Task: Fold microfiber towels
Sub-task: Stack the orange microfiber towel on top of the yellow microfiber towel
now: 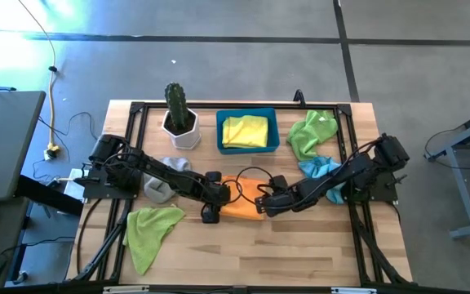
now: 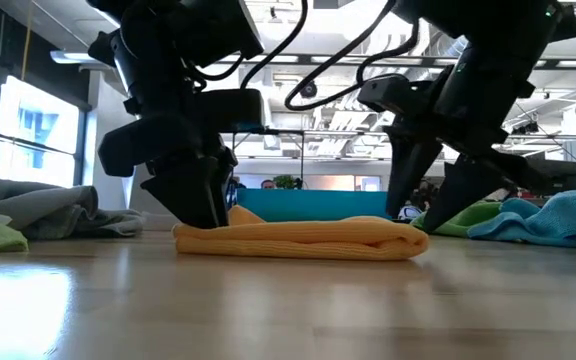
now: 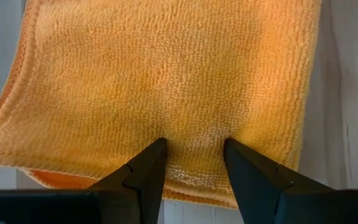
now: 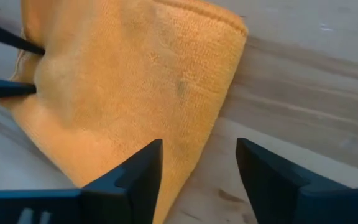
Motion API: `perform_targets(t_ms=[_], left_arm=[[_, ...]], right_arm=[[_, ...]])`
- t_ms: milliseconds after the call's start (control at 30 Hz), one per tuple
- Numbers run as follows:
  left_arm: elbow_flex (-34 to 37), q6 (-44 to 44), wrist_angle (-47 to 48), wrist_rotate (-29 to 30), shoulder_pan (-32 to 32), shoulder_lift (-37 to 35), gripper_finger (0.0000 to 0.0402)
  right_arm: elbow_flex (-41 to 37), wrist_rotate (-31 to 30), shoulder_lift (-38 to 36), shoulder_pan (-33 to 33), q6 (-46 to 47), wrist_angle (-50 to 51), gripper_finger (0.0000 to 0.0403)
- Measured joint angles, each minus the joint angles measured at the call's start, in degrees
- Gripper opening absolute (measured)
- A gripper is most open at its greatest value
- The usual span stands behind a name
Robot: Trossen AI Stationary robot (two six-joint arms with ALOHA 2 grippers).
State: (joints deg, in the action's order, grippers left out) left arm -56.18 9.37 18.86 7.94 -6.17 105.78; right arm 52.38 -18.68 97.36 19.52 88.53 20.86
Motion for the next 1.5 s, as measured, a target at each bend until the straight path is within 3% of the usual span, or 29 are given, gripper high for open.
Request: perform_targets(t_ms=[200,500,633,1000,1200,1500], left_arm=[[0.0,1.0,0.1,0.0,0.0,0.0,0.0156],[0.1,1.6,0.2,-0.1,0.0,0.1,0.0156],[0.1,2.5,0.2,-0.2,0.0,0.1,0.0156],[-0.3,8.8,0.8,0.0,0.0,-0.6,0.0156],[-3.2,13.1,4.9,-0.6,0.0,-3.8,0.0156],[-9.5,21.1,19.2,-0.3,-1.6,-12.0,0.0156]], right_arm=[[0.0,1.2,2.9,-1.1,1.3,-3.3,0.0234],[0.1,-1.1,6.2,-1.0,1.0,-7.4,0.0229],[0.0,-3.2,6.4,-0.9,-1.5,-8.7,0.0187],[0.0,-3.7,6.6,-1.2,-5.0,-8.6,0.0017],[0.0,-3.1,6.4,-1.2,-5.1,-8.4,0.0005],[0.0,-0.4,3.0,-2.9,-14.0,-7.5,0.0001]])
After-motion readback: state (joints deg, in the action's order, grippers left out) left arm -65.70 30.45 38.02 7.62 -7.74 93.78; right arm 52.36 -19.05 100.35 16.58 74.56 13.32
